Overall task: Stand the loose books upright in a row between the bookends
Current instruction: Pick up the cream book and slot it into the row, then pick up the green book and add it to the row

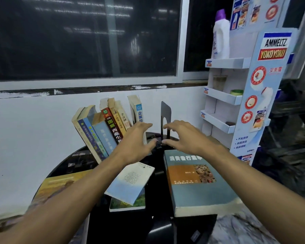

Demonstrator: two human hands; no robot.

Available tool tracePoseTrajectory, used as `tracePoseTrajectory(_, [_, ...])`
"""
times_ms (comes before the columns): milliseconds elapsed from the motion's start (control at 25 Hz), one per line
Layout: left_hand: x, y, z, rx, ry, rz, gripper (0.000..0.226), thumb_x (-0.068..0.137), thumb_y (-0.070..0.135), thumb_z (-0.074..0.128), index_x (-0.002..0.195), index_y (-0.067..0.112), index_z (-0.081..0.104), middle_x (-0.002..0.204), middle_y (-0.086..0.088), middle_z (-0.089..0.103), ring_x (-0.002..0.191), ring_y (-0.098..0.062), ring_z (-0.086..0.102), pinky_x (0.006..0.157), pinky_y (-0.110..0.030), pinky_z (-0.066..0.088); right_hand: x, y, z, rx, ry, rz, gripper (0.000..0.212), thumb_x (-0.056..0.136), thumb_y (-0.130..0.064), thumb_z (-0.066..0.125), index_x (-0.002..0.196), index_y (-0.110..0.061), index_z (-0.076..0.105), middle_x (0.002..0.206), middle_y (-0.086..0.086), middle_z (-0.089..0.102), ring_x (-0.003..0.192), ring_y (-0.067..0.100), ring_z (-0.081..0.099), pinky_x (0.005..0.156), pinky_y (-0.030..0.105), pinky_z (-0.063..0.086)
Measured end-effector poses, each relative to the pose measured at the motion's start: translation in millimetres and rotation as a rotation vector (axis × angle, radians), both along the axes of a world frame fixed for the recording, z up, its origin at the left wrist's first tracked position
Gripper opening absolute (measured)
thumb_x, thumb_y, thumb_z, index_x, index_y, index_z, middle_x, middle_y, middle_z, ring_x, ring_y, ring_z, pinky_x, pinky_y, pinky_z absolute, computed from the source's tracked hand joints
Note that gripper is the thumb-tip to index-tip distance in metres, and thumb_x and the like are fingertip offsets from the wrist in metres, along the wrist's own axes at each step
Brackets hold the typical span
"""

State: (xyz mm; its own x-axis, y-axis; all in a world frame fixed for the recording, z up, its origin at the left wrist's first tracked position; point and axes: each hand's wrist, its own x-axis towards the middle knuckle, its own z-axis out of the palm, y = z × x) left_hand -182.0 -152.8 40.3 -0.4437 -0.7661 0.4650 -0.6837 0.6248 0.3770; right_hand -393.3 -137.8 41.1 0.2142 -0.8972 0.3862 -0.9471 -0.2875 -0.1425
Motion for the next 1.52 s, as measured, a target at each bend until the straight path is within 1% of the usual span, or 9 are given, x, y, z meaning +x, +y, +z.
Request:
tracePoseTrajectory(120, [-23.6,11.5,-16.2,0.085,-0.055,-0.074,0.053,0.096,0.035,0.063,0.143,0.014,0.052,0.144,-0.003,0.055,0.132,-0.018,0.049,0.096,-0.017,0.033,-38.6,24.4,-15.0,0.062,0.007,-0.071,0.059,0.093,-0.058,0.059,0.142,-0.027,0.051,0.136,-0.003,0.056,0.128,0.016,0.047,0.103,0.037,0.044])
tracePoseTrajectory(360, [-50.9,8.3,-53.0,0.292,-0.177,-0.049,0.051,0.098,0.040,0.060,0.139,0.011,0.055,0.142,-0.007,0.057,0.129,-0.022,0.052,0.095,-0.022,0.040,-101.1,46.5,-51.8,0.202,-0.026,-0.208,0.066,0.092,-0.065,0.053,0.141,-0.021,0.051,0.145,0.001,0.050,0.134,0.018,0.042,0.106,0.037,0.039])
tracePoseTrajectory(520, [-57.5,-0.7,-72.8,0.389,-0.231,-0.025,0.051,0.100,0.043,0.055,0.139,0.010,0.055,0.136,-0.007,0.061,0.126,-0.022,0.055,0.089,-0.019,0.036,-124.5,46.4,-71.6,0.289,-0.062,-0.271,0.075,0.084,-0.083,0.041,0.126,-0.023,0.060,0.128,-0.002,0.059,0.111,0.016,0.054,0.089,0.039,0.051])
tracePoseTrajectory(680, [-59.3,-22.6,-91.2,0.377,-0.281,-0.002,0.068,0.095,0.067,0.038,0.124,0.012,0.065,0.119,-0.006,0.065,0.124,-0.024,0.051,0.098,-0.034,0.043,-132.9,40.4,-89.0,0.357,-0.150,-0.309,0.082,0.080,-0.089,0.033,0.112,-0.022,0.067,0.108,-0.005,0.063,0.097,0.014,0.059,0.086,0.043,0.053])
tracePoseTrajectory(840, [-60.1,-32.3,-101.6,0.355,-0.325,-0.006,0.090,0.082,0.084,0.015,0.129,0.025,0.064,0.119,0.001,0.065,0.127,-0.024,0.037,0.107,-0.045,0.036,-133.9,35.3,-94.4,0.453,-0.291,-0.272,0.054,0.087,-0.078,0.039,0.090,-0.031,0.064,0.092,-0.013,0.066,0.084,0.002,0.065,0.072,0.026,0.051])
tracePoseTrajectory(1040, [-66.2,-32.9,-103.1,0.393,-0.290,0.021,0.063,0.096,0.070,0.029,0.135,0.033,0.060,0.133,0.004,0.059,0.126,-0.022,0.032,0.103,-0.046,0.032,-132.9,31.4,-99.1,0.479,-0.395,-0.227,0.048,0.091,-0.070,0.046,0.095,-0.029,0.070,0.089,-0.011,0.074,0.076,-0.001,0.069,0.065,0.017,0.050])
tracePoseTrajectory(1280, [-66.5,-41.7,-110.0,0.404,-0.236,-0.041,0.094,0.071,0.096,0.019,0.120,0.034,0.071,0.112,0.010,0.069,0.117,-0.023,0.042,0.103,-0.048,0.037,-128.7,34.3,-97.2,0.348,-0.540,-0.169,0.021,0.093,-0.053,0.060,0.102,-0.035,0.064,0.093,-0.021,0.068,0.079,-0.007,0.067,0.066,0.013,0.051])
tracePoseTrajectory(1360, [-66.4,-39.0,-108.1,0.436,-0.162,-0.061,0.083,0.076,0.092,0.032,0.122,0.036,0.070,0.112,0.014,0.071,0.114,-0.019,0.054,0.101,-0.043,0.045,-128.2,36.0,-96.8,0.311,-0.605,-0.143,0.030,0.092,-0.049,0.064,0.114,-0.029,0.065,0.098,-0.020,0.069,0.084,-0.004,0.069,0.069,0.016,0.056])
tracePoseTrajectory(1520, [-65.2,-28.9,-95.2,0.502,0.051,-0.119,0.047,0.089,0.060,0.060,0.124,0.029,0.071,0.107,0.017,0.074,0.091,0.000,0.070,0.086,-0.027,0.058,-127.2,40.8,-93.4,0.228,-0.725,-0.117,0.038,0.091,-0.043,0.070,0.120,-0.020,0.067,0.108,-0.009,0.074,0.088,0.002,0.072,0.074,0.025,0.061])
